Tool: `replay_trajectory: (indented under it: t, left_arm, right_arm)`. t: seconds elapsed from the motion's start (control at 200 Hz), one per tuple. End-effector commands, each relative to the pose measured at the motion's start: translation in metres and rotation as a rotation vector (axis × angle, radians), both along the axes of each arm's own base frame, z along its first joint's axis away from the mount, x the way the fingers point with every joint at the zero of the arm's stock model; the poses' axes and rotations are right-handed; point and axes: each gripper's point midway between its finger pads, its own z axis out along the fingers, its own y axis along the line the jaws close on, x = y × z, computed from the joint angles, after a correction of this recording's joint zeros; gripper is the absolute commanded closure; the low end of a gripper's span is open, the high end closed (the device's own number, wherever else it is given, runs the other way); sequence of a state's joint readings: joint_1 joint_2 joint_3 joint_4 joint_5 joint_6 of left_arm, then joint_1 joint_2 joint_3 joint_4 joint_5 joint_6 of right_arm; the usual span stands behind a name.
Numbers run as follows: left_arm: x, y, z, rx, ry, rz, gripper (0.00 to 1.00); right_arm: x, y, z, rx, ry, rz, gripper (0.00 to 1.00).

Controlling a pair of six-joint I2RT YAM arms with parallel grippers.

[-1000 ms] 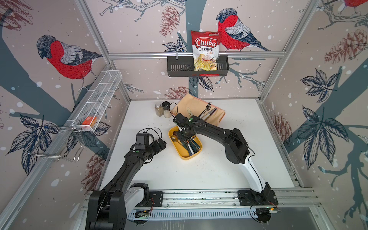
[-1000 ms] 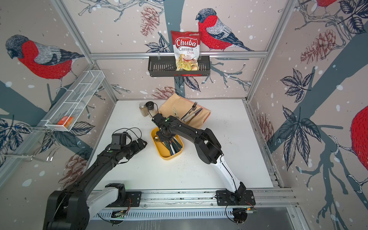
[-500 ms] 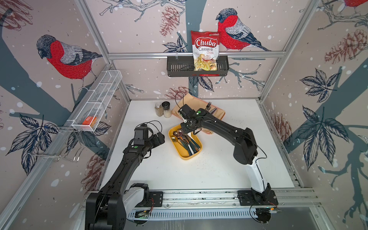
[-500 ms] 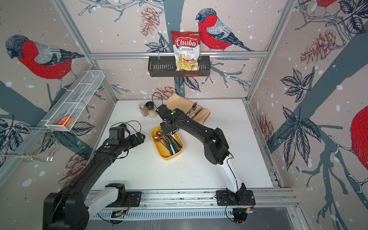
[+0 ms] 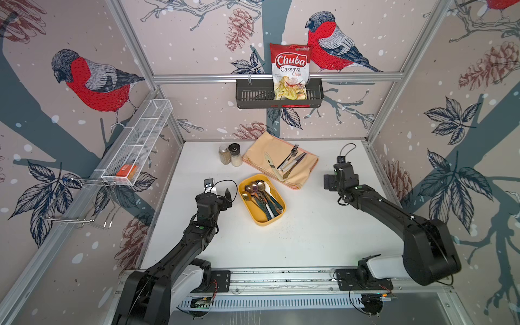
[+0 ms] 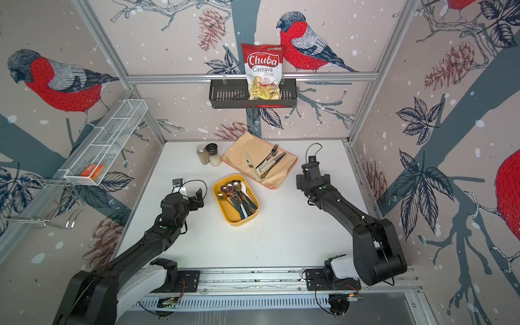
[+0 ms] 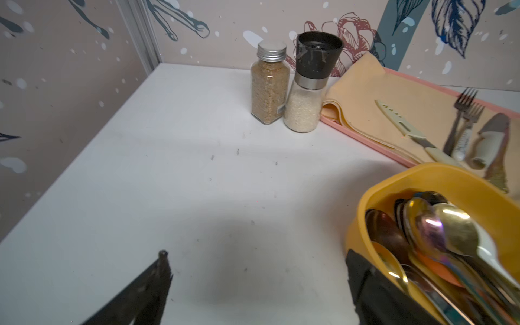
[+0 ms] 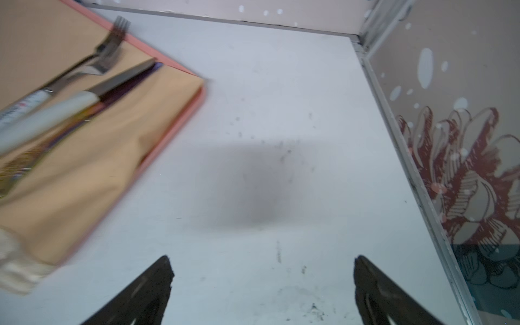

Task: Put the spoon into the storage box
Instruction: Reset both arms

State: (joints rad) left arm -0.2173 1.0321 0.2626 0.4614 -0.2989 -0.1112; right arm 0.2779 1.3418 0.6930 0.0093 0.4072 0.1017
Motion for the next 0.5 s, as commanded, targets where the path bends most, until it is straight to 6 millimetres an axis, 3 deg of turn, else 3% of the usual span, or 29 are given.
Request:
replay_trajectory:
  t: [0.0,0.13,0.26,0.4,0.44,0.495]
  left_arm:
    - [0.016,0.025,0.046,0.118,-0.227,0.136,0.02]
    - [0.022,0.029,0.035,0.105,-0.277,0.139,0.02]
    - [0.029,0.045,0.034,0.086,-0.320,0.176,0.04]
    - [0.030,0.052,0.018,0.041,-0.334,0.168,0.03]
    - [0.031,0.053,0.018,0.049,-0.348,0.167,0.04]
    - [0.035,0.049,0.015,0.046,-0.327,0.145,0.04]
  right_arm:
    - [0.018,-0.032,0.042,0.118,-0.361,-0.056,0.00]
    - [0.005,-0.056,0.039,0.177,-0.506,-0.079,0.00]
    - [0.000,-0.067,0.028,0.163,-0.567,-0.073,0.00]
    - [-0.013,-0.046,0.018,0.181,-0.623,0.069,0.00]
    - [-0.018,-0.042,0.027,0.175,-0.688,0.093,0.00]
    - [-0.014,-0.036,0.018,0.174,-0.621,0.125,0.00]
